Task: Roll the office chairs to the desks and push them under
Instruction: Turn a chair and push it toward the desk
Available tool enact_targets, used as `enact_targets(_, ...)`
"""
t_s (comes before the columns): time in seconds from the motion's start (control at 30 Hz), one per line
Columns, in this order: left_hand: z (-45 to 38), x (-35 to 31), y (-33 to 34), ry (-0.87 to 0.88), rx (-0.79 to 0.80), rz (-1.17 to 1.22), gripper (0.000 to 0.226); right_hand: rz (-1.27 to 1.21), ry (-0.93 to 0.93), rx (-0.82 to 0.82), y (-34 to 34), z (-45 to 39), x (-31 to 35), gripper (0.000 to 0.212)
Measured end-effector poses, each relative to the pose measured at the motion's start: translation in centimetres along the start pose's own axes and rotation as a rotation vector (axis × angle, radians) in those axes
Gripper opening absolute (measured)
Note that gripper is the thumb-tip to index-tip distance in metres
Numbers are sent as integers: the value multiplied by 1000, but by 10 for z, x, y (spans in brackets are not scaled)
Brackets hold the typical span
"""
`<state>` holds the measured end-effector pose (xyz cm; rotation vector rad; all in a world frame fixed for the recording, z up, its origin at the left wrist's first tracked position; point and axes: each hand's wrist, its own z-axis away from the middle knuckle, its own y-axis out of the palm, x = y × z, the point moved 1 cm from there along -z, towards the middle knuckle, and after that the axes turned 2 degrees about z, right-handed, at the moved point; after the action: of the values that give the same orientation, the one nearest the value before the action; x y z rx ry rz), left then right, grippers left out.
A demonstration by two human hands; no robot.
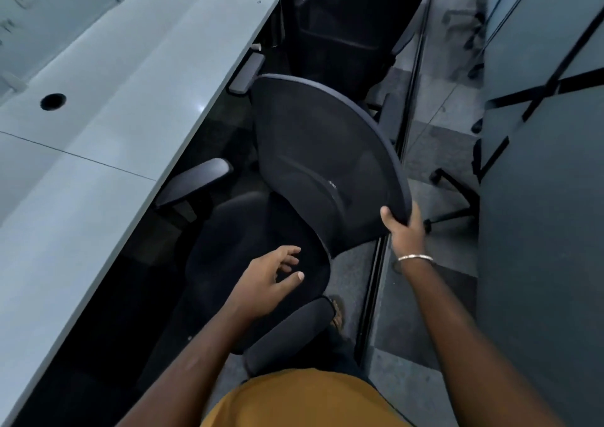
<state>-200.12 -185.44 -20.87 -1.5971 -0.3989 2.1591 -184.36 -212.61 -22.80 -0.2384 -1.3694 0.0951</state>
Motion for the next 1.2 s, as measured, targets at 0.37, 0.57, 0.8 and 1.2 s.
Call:
enact_targets(0.37,82,32,11,72,185,-82,50,-49,78,-319,-15,244,-64,52)
enact_targets(0.57,118,27,35,125,232,-105,51,-48,89,-310,-9,289,-73,49)
enact_targets(0.8,175,19,63,120,221,-110,52,62,57,-127,-9,329,-94,44)
enact_targets(1.2,269,5,97,139,52,-36,71,360,-189,292,6,448,-138,59)
